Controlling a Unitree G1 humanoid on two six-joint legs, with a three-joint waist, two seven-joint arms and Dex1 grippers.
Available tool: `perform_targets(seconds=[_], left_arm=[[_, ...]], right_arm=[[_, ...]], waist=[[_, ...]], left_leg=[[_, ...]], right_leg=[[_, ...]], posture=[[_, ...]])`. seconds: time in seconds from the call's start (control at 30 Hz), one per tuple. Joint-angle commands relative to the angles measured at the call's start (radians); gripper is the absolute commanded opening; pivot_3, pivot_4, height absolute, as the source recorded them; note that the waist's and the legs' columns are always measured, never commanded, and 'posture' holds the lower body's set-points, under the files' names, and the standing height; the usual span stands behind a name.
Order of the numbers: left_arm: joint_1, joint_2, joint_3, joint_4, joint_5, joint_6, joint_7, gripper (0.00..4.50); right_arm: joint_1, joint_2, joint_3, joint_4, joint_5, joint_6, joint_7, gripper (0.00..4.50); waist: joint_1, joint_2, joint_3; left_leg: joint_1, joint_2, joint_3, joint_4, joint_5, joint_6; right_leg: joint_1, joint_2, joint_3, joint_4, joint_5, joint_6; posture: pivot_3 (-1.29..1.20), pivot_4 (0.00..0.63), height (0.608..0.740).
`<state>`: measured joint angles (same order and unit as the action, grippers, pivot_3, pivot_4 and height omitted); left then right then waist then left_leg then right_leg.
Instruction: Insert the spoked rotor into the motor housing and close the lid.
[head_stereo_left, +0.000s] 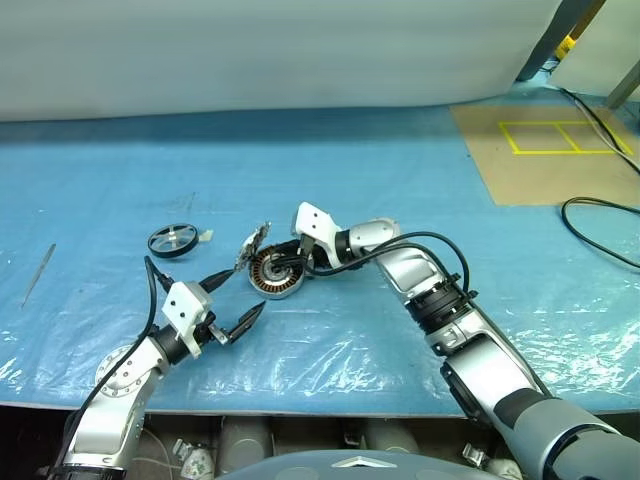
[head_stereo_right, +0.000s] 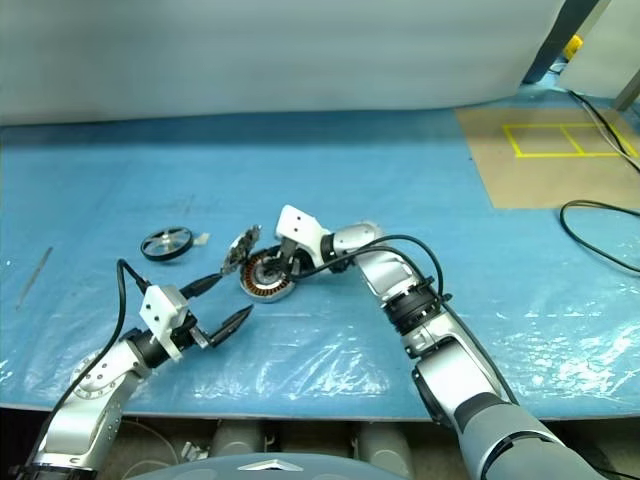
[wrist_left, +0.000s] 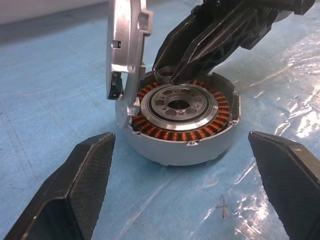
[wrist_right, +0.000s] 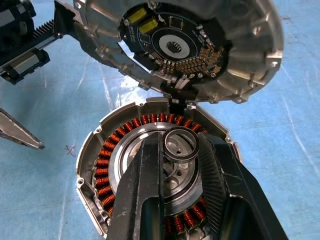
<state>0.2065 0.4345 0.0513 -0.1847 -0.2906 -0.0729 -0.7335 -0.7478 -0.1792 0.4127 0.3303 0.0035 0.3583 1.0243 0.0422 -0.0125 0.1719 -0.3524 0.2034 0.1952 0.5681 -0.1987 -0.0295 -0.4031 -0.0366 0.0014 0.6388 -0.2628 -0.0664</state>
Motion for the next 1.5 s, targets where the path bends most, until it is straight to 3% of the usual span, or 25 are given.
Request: perform_targets(seconds=[0.03,1.5], left_arm=[[-0.001,0.012,0.001,-0.049,-0.002,0.008,0.004,4.50],[0.018,0.011,0.006,-0.068,-0.007,0.034,0.003,4.50]], right_arm=[[0.002,0.011,0.003,-0.064,0.019,0.004,0.007,0.61],[0.029,0.015,0.028,-0.002,-0.013,-0.035,-0.023,0.61]], waist=[[0.000,0.000,0.000],[0.000,0.000,0.000]], left_leg=[[0.000,0.000,0.000,0.000,0.000,0.000],[0.000,0.000,0.000,0.000,0.000,0.000]], right_leg=[[0.000,0.000,0.000,0.000,0.000,0.000],[0.000,0.000,0.000,0.000,0.000,0.000]], posture=[[0.00,0.150,0.740],[0.00,0.150,0.740]])
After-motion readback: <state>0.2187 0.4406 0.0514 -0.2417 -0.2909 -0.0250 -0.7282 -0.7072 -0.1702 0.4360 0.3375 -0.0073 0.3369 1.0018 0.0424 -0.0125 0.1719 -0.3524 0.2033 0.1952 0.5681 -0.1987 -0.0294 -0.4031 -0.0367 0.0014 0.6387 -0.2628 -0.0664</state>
